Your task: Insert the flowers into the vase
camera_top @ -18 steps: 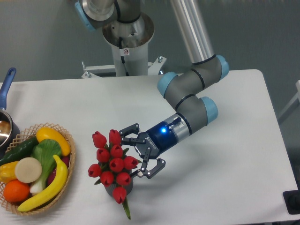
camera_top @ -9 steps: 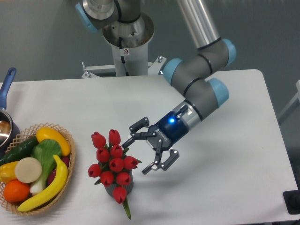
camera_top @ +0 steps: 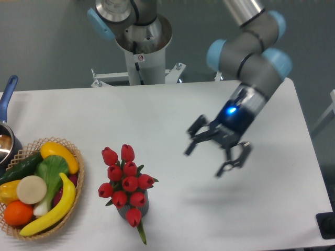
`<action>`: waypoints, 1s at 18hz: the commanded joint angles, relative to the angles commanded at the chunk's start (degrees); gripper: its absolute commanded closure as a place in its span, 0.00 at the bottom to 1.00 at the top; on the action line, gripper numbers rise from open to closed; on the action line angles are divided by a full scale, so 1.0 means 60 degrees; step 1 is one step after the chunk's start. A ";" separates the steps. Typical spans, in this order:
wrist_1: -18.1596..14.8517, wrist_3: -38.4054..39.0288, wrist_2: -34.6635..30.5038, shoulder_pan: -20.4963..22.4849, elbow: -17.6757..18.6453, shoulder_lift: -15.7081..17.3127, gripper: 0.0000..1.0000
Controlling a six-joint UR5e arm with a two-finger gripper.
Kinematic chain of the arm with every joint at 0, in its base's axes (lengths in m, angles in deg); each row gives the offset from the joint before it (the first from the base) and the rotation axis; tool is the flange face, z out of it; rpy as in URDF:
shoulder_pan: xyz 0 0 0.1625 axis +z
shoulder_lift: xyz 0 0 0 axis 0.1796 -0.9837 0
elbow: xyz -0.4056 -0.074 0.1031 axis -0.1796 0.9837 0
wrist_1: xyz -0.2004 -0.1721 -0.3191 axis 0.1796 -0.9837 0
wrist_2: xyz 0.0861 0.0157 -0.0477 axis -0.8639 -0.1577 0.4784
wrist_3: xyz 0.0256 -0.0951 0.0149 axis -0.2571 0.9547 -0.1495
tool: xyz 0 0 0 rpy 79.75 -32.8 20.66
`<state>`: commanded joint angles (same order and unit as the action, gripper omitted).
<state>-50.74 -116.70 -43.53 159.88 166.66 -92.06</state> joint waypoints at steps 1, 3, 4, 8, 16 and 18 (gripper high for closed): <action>0.0000 0.0000 -0.0367 0.0264 -0.0015 0.0103 0.00; -0.0015 0.0029 -0.0895 0.0602 -0.0088 0.0250 0.00; -0.0015 0.0044 -0.1130 0.0705 -0.0132 0.0308 0.00; -0.0102 0.0015 -0.2476 0.1306 -0.0615 0.0338 0.00; -0.2060 -0.0803 -0.5453 0.1335 -0.0877 0.1085 0.00; -0.2955 -0.1694 -0.5657 0.1452 -0.1112 0.1172 0.00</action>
<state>-68.47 -126.87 -77.47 168.59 159.99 -85.02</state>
